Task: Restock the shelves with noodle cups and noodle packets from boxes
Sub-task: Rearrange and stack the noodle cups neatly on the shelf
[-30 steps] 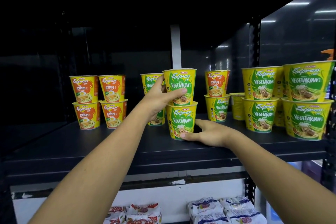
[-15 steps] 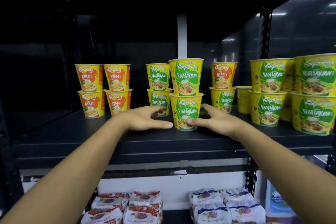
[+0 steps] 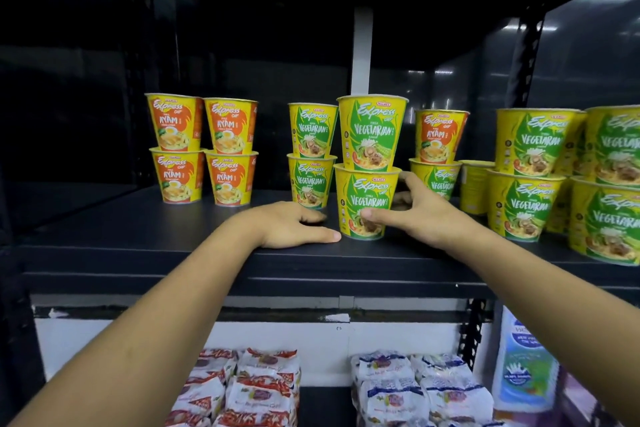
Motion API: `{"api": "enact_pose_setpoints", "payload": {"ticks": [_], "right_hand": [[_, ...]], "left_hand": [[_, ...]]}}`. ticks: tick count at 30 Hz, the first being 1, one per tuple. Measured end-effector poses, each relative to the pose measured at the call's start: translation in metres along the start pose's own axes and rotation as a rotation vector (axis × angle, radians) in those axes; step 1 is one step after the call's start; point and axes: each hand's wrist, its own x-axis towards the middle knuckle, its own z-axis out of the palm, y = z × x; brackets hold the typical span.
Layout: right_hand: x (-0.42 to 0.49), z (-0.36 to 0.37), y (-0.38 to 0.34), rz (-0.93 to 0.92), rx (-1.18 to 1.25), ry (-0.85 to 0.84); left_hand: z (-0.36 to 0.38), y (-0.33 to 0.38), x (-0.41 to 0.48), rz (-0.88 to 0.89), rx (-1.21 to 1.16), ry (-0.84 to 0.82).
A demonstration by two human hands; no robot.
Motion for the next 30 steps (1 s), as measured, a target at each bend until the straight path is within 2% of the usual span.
{"api": "enact_pose_setpoints", "payload": {"ticks": [15, 20, 30], "right_hand": [[0.070, 0.003, 0.015, 0.171, 0.052, 0.099], [0.085, 0.013, 0.018, 0.168, 0.058, 0.093], [0.083, 0.021, 0.030, 0.088, -0.344, 0.132]], "left_hand": [[-0.001, 0.002, -0.006, -0.042, -0.084, 0.031], [0.000, -0.001, -0.004, -0.049, -0.114, 0.046], [0.000, -0.002, -0.002, -0.044, -0.110, 0.054]]}}
